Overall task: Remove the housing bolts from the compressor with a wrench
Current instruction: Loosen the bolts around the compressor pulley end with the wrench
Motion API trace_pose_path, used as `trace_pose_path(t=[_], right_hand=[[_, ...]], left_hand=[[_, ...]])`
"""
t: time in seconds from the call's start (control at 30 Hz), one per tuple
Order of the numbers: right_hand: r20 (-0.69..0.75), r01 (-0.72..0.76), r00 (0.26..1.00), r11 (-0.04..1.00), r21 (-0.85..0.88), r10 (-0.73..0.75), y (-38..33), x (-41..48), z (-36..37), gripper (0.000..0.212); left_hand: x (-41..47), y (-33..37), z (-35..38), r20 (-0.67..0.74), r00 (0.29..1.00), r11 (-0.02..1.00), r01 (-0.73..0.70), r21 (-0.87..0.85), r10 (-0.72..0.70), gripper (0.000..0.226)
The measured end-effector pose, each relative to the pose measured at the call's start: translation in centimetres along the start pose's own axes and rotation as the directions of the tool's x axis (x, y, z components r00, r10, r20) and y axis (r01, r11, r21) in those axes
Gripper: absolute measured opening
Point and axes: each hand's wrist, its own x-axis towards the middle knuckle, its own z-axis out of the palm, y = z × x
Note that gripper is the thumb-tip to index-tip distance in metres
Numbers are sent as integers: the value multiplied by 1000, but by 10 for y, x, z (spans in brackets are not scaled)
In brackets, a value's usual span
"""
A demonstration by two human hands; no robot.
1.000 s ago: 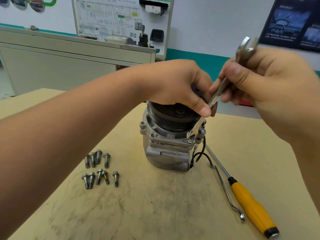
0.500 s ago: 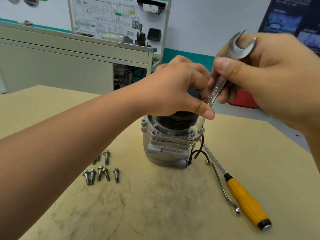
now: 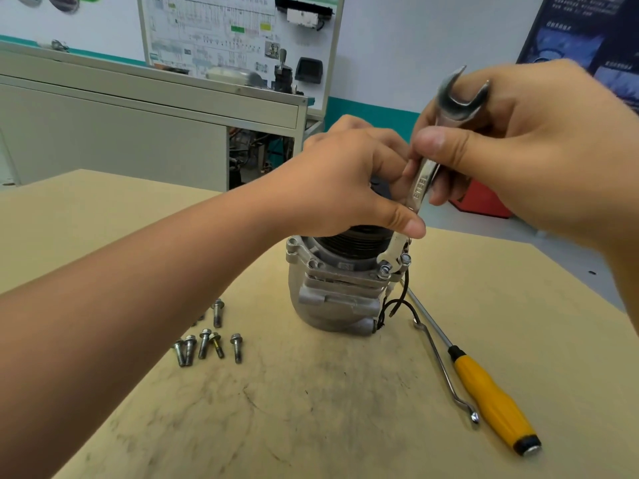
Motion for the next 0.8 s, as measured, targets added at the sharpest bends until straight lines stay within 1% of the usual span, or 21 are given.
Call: trace_pose_path(t=[0.13,0.23,0.3,0.4,0.5,0.53,0.63,0.67,0.7,0.77,0.8], right_hand=[[17,0,1000,1000,-13,0,-3,3,-1,15],[20,2,1000,999,-32,-2,-3,5,1,14],[29,-3,1000,999,-47,4,-3,6,3,13],[33,3,999,1000,-26,-2,-3,6,6,13],[39,5,999,1000,-31,-4,-4,7,8,12],[41,7,999,1000,-29,-6,-4,8,8,11],[58,17,998,999,34,-19,-6,10,11,9],[77,16,997,997,74,-22,-7,11,12,8],[98,11,995,993,118,-22,-9,11,13,8],[133,0,991,978,207,-28,-11,10,14,7],[145,-4,989,971,240,-32,-12,9,13,7]], left_hand=[[-2,-1,2,-49,999,999,14,-37,-16,62],[-3,-2,4,-74,997,998,19,-53,-23,63],[-5,-3,5,-80,996,998,20,-65,-25,61],[-7,-5,6,-81,996,997,20,-73,-26,53],[-8,-8,6,-82,996,996,19,-83,-26,55],[-8,-9,6,-78,997,996,22,-85,-28,52],[-11,-13,6,-44,999,997,10,-72,-13,24],[-11,-14,7,-34,999,997,0,-73,-3,21],[-12,-15,8,-28,1000,996,-4,-91,2,22],[-14,-16,8,-16,1000,991,15,-131,-17,44],[-14,-18,8,-4,1000,992,18,-124,-19,51]])
